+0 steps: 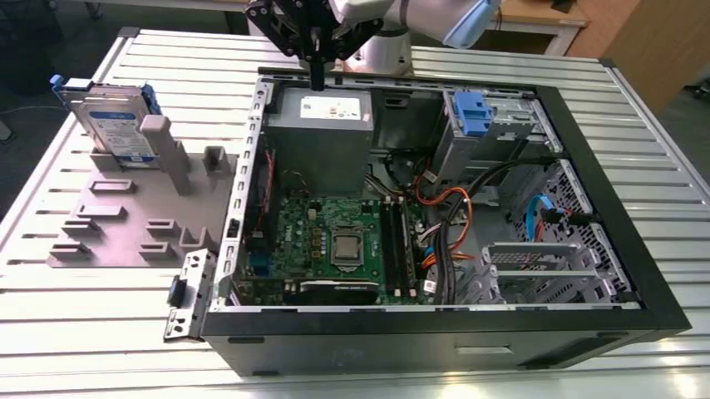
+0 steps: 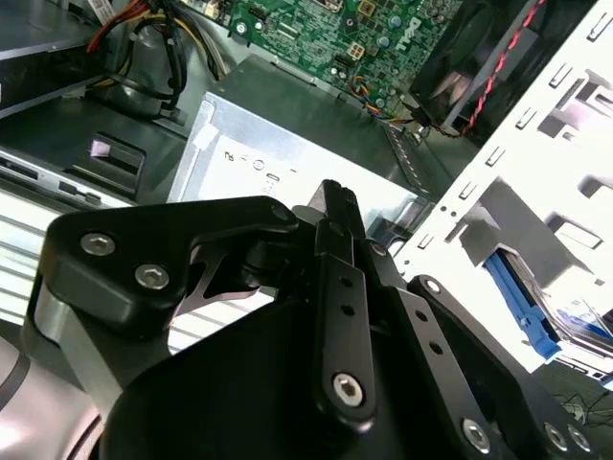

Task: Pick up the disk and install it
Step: 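Reach for the disk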

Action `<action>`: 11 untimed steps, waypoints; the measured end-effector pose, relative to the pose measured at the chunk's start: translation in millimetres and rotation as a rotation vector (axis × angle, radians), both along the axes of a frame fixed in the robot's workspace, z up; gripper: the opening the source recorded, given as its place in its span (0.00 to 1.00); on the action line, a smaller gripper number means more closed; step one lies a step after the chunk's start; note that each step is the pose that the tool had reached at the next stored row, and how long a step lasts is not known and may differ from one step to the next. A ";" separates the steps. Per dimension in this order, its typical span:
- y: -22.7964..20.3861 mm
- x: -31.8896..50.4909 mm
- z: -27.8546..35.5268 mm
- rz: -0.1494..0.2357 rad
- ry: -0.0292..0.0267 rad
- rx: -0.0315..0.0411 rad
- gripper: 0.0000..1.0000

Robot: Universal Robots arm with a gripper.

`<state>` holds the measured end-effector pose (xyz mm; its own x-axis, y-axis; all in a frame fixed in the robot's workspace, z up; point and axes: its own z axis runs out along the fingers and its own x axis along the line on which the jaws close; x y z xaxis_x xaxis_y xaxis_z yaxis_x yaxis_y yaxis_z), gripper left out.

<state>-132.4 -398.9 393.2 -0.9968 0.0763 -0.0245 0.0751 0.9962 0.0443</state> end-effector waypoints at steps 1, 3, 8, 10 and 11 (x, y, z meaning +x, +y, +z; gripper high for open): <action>0.0 -0.9 -0.1 0.000 -0.0001 0.0001 0.11; 0.0 -1.2 -0.1 0.000 0.0000 0.0001 0.11; 0.0 -2.1 -0.1 0.000 0.0000 0.0001 0.11; 0.0 -2.5 -0.1 0.000 0.0000 0.0000 0.11; 0.0 -3.0 -0.1 0.000 0.0000 0.0000 0.11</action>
